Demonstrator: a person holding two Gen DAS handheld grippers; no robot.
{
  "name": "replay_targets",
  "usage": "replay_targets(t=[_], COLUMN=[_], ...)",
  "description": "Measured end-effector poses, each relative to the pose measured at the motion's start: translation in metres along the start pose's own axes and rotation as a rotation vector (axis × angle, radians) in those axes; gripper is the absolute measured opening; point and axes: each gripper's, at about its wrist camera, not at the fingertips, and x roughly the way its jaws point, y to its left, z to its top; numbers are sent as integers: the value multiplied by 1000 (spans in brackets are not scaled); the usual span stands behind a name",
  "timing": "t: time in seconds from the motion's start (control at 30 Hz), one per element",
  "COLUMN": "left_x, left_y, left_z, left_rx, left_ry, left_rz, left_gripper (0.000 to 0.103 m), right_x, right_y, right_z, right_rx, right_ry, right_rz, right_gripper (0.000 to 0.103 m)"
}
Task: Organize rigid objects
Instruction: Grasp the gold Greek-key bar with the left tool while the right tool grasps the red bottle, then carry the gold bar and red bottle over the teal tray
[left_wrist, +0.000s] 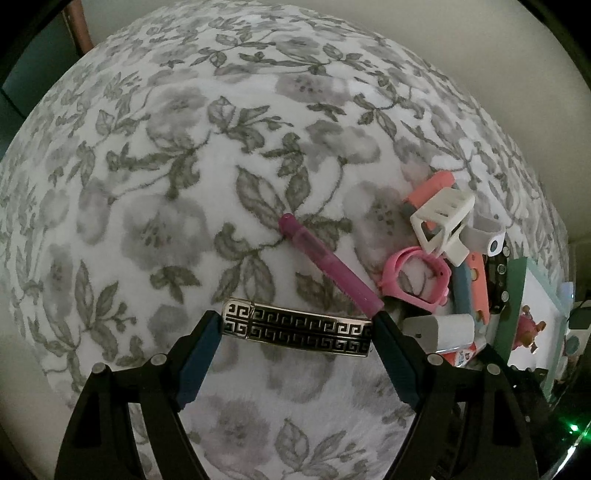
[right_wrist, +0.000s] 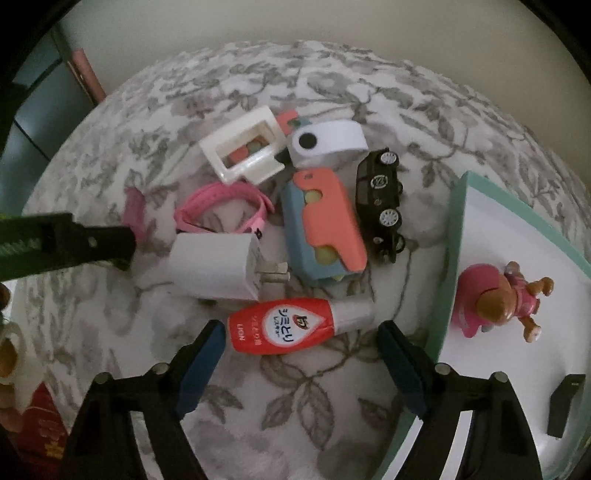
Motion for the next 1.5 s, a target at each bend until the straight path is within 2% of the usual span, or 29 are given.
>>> replay_targets(t=[0.07,0.4,0.63,0.93,1.23,1.5], left_x=[-1,-19,-37,-70,-82,-87], left_y=[3,11,11,-10,-41,-95], left_z=[2,5,10,7,-4,-27], left_rx=[-3,-17,-4,51,128,276], left_ry=[-1,-37,-81,-190,-225,-245], left_rz=[-2,-21,-14,-19,-42,-25], left_gripper=[83,83,83,83,83,83], right_x=[2,-3,-20,-63,-73,-84], right_y=[0,-3,-7,-28,-74,-124], right_z=[1,2,4,8,-12,-34], right_rx=[8,22,47,151,300,454], right_ry=[3,2,-43,-147,-122,-107], right_rz=[6,18,41,65,-17,-64], right_gripper=[80,79,79,79,79,79])
